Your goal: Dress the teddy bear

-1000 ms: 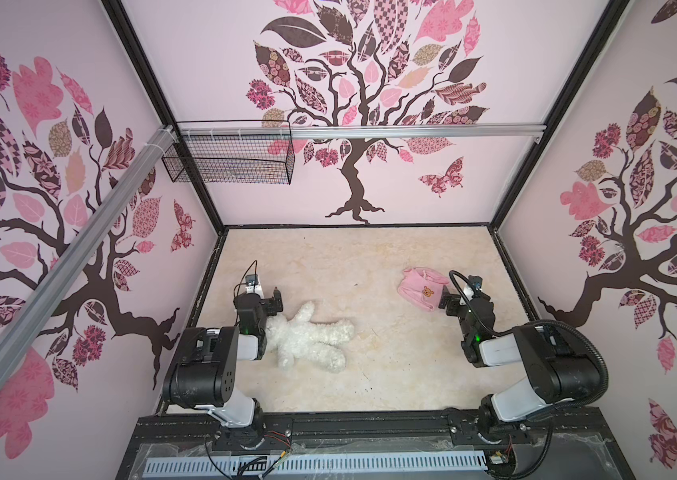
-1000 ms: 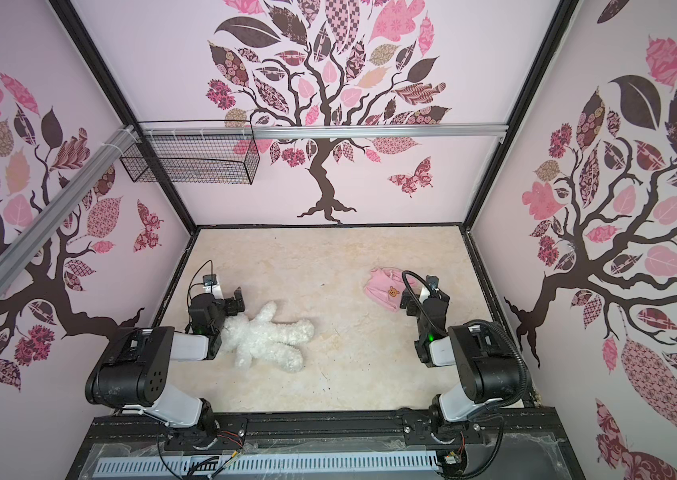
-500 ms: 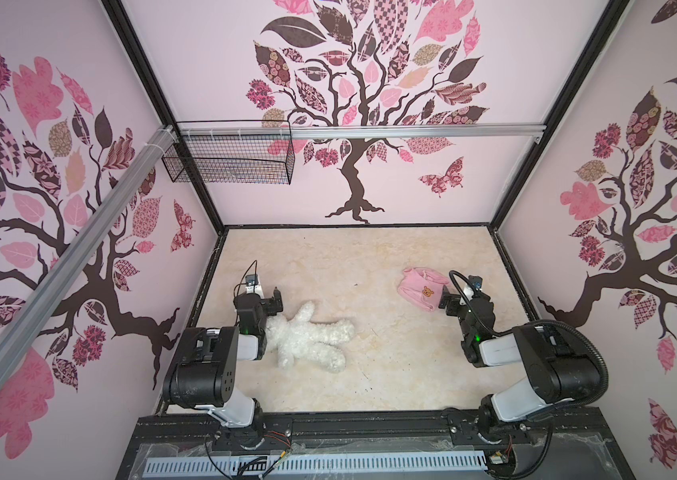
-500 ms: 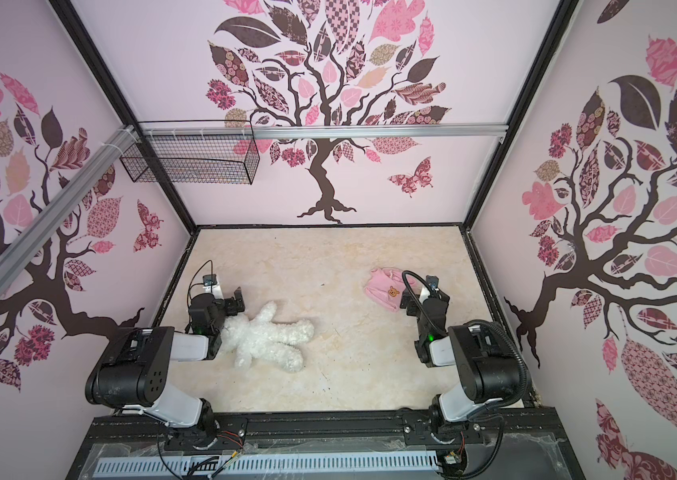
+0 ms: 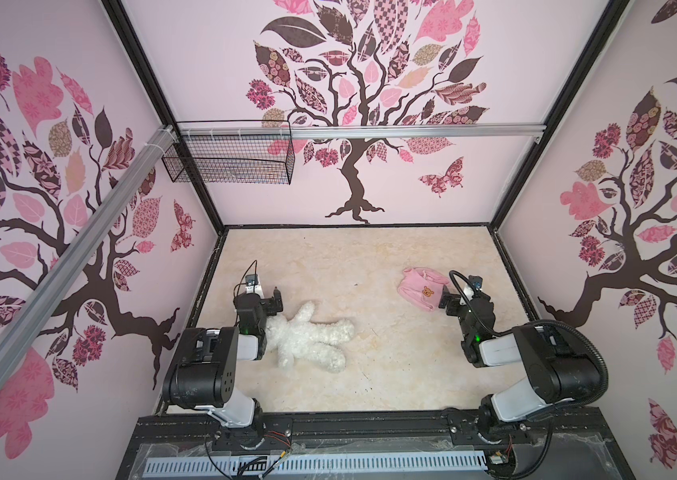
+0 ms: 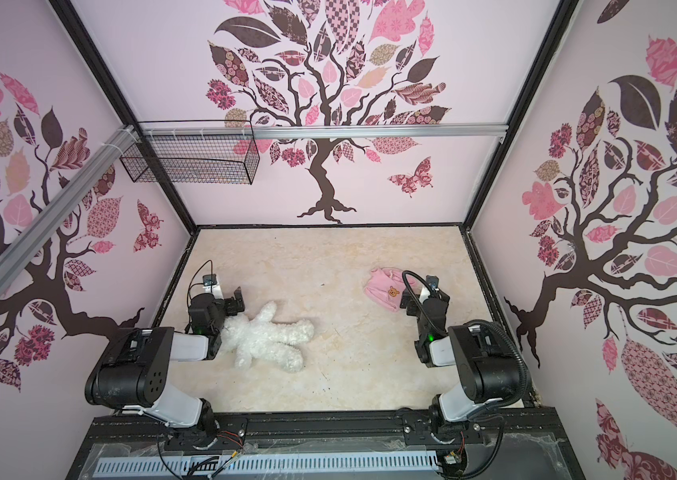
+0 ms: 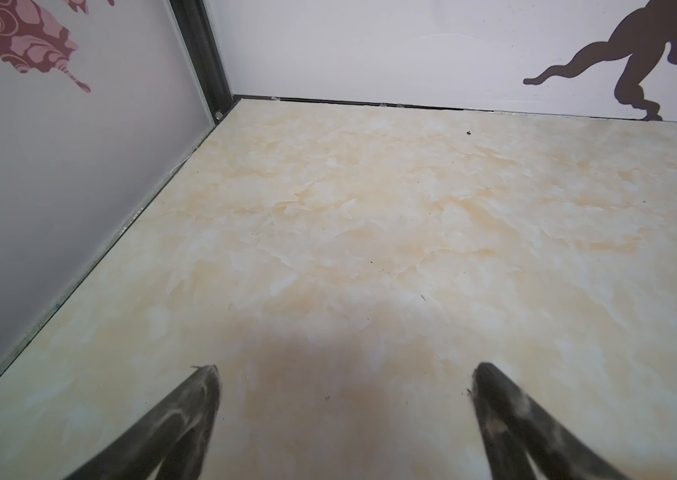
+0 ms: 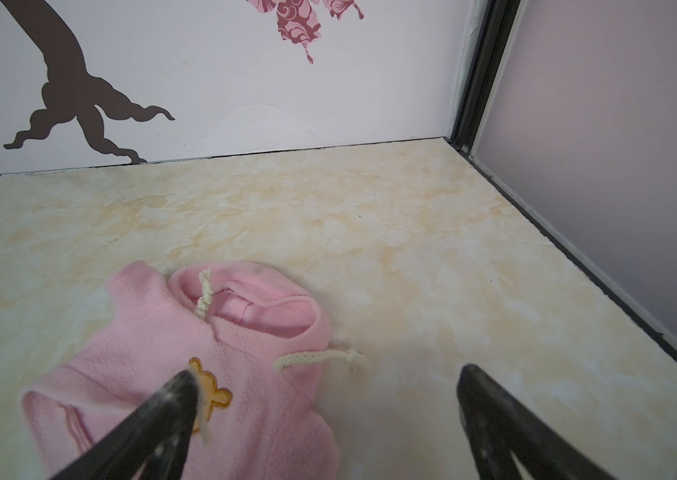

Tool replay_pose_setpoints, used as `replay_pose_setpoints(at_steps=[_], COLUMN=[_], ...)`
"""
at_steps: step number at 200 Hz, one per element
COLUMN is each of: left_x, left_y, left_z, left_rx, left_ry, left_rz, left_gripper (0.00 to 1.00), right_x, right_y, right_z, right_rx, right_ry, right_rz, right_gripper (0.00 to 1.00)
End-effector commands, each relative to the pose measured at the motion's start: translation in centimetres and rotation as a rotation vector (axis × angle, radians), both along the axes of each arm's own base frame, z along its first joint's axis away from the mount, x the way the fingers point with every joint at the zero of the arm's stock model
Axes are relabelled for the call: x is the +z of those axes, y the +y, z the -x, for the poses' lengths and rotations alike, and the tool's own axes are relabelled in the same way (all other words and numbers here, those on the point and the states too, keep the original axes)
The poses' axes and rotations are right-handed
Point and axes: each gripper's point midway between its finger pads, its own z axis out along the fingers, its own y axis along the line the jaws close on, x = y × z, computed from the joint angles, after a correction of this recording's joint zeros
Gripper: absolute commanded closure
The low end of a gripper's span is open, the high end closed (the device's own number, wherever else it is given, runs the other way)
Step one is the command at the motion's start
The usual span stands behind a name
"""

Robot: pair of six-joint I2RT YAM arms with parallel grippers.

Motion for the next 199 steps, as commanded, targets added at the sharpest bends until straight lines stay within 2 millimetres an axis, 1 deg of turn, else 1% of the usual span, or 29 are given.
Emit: replay_pose_setpoints(at_steps=[1,3,10,16,25,36,41,44,48,60,62,63,67,72,73,74,75,87,93,100,102,108,115,125,137,151,168,180,199], left_x=[3.6,4.1,4.5,5.4,6.2,7.2,7.5,7.4,7.5,7.7,7.7,7.7,7.8,7.8,7.8,7.9,7.9,8.1,8.3,8.1,7.9,7.7,7.6,7.2,6.8,6.6,6.3,5.8,4.6], left_y=[-0.3,-0.3,-0.6,-0.6,-0.3,-0.1,0.2,0.3,0.2,-0.7,-0.9,-1.0,-1.5,-2.2,-2.3,-2.5,-2.6,-4.2,-5.1,-5.8,-6.0,-6.6,-7.3,-7.6,-6.9,-5.3,-3.9,-3.4,-3.2], left_z=[-0.7,-0.8,-0.6,-0.6,-0.4,-0.2,0.0,0.3,0.5,1.3,1.4,1.5,1.7,2.0,2.0,2.1,2.1,3.1,3.7,4.7,5.1,5.9,6.9,8.6,10.6,12.5,13.9,14.3,14.4], left_rx=[0.009,0.009,0.014,0.036,0.090,0.148,0.190,0.212,0.226,0.241,0.240,0.241,0.234,0.218,0.213,0.206,0.202,0.146,0.110,0.089,0.091,0.076,0.045,0.039,0.073,0.139,0.188,0.206,0.246], left_ry=[-0.034,-0.033,0.010,0.022,0.034,0.038,0.039,0.055,0.063,0.075,0.076,0.075,0.073,0.075,0.076,0.076,0.077,0.101,0.122,0.169,0.183,0.218,0.246,0.300,0.351,0.366,0.368,0.385,0.425], left_rz=[-0.027,-0.028,-0.021,0.002,0.069,0.158,0.206,0.235,0.273,0.389,0.412,0.424,0.477,0.538,0.549,0.559,0.570,0.669,0.698,0.724,0.736,0.774,0.794,0.790,0.740,0.662,0.596,0.590,0.626], left_gripper=[0.03,0.03,0.03,0.03,0.03,0.03,0.03,0.03,0.03,0.03,0.03,0.03,0.03,0.03,0.03,0.03,0.03,0.03,0.03,0.03,0.03,0.03,0.03,0.03,0.03,0.03,0.03,0.03,0.03], right_x=[2.5,2.8,3.6,4.4,6.1,7.9,8.6,9.0,9.6,10.8,11.0,11.0,11.1,11.2,11.2,11.2,11.2,10.8,10.7,10.0,10.1,9.3,8.0,7.1,5.9,4.7,3.5,2.4,0.4], right_y=[-1.2,-1.4,-2.2,-2.8,-2.9,-2.3,-1.6,-1.1,-0.3,2.8,3.8,3.8,5.3,7.5,8.4,8.4,8.8,15.1,18.5,22.2,23.4,26.5,29.3,32.7,35.9,38.5,40.9,42.3,44.4], right_z=[0.1,0.2,0.4,0.6,0.9,1.4,1.5,1.6,1.6,1.8,1.8,1.8,1.8,1.8,1.9,1.9,1.9,2.8,3.8,5.1,5.7,7.4,9.2,11.6,13.8,14.8,15.0,14.7,13.8], right_rx=[-0.084,-0.099,-0.154,-0.200,-0.215,-0.183,-0.150,-0.125,-0.081,0.058,0.093,0.093,0.142,0.207,0.234,0.234,0.246,0.433,0.542,0.673,0.719,0.835,0.932,1.044,1.165,1.264,1.342,1.365,1.392], right_ry=[-0.030,-0.025,-0.012,-0.008,-0.035,-0.072,-0.081,-0.089,-0.096,-0.084,-0.071,-0.071,-0.048,-0.012,0.005,0.005,0.015,0.127,0.181,0.250,0.264,0.325,0.398,0.441,0.471,0.518,0.566,0.580,0.613], right_rz=[-0.021,-0.028,-0.062,-0.101,-0.149,-0.227,-0.276,-0.306,-0.341,-0.416,-0.421,-0.421,-0.420,-0.405,-0.398,-0.398,-0.393,-0.326,-0.293,-0.249,-0.240,-0.200,-0.150,-0.075,-0.025,-0.042,-0.061,-0.043,-0.027], right_gripper=[0.00,0.00,0.00,0.00,0.00,0.00,0.01,0.01,0.02,0.05,0.06,0.06,0.06,0.06,0.06,0.06,0.06,0.05,0.05,0.04,0.04,0.04,0.04,0.03,0.03,0.03,0.05,0.05,0.05])
